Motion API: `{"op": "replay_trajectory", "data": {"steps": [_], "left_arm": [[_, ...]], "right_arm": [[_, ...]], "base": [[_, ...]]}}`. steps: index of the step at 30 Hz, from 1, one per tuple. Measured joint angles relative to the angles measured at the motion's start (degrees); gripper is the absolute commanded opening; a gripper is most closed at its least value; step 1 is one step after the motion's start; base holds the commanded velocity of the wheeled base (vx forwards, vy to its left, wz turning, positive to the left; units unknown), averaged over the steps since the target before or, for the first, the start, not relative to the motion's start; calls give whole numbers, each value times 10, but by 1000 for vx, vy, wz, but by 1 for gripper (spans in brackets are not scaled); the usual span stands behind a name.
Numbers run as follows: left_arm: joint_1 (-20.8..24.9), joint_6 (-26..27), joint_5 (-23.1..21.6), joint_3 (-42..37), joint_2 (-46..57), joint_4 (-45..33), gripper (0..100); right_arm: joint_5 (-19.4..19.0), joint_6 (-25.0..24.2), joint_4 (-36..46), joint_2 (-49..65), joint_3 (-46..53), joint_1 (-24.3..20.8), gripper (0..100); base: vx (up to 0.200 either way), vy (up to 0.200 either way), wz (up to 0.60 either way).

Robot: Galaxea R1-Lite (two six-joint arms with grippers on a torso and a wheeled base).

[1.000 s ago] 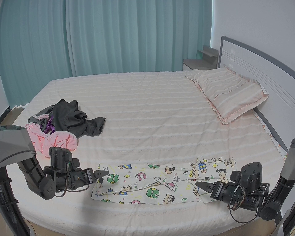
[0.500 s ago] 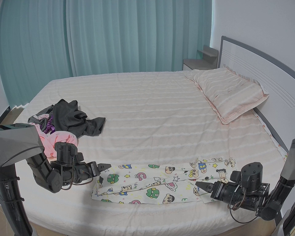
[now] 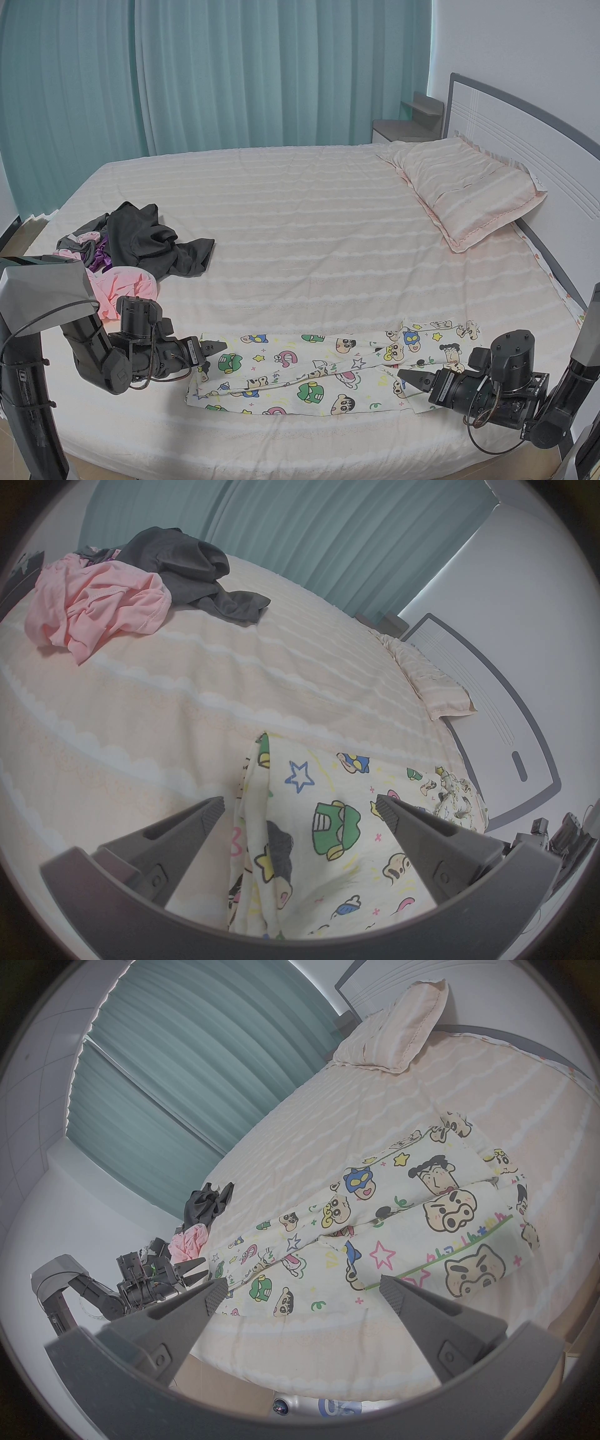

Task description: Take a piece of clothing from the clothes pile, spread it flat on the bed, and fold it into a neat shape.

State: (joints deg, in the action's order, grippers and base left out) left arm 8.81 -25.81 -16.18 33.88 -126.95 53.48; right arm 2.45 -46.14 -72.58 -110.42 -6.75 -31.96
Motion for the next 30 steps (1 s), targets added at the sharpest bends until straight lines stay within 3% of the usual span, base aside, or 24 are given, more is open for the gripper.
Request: {"op": "replay_trajectory", "data": {"steps": [8,9,30], "left_arm": [[2,-1,0,24,-18,0,100],[2,-1,0,26,-20,0,0],[0,-4,2,48,-26,-1,0]], "right_arm": [[0,0,0,0,0,0,100],[0,0,0,0,0,0,100],[0,0,0,-3,1,0,100]], "base": [[0,0,0],[0,0,0],[0,0,0]]}}
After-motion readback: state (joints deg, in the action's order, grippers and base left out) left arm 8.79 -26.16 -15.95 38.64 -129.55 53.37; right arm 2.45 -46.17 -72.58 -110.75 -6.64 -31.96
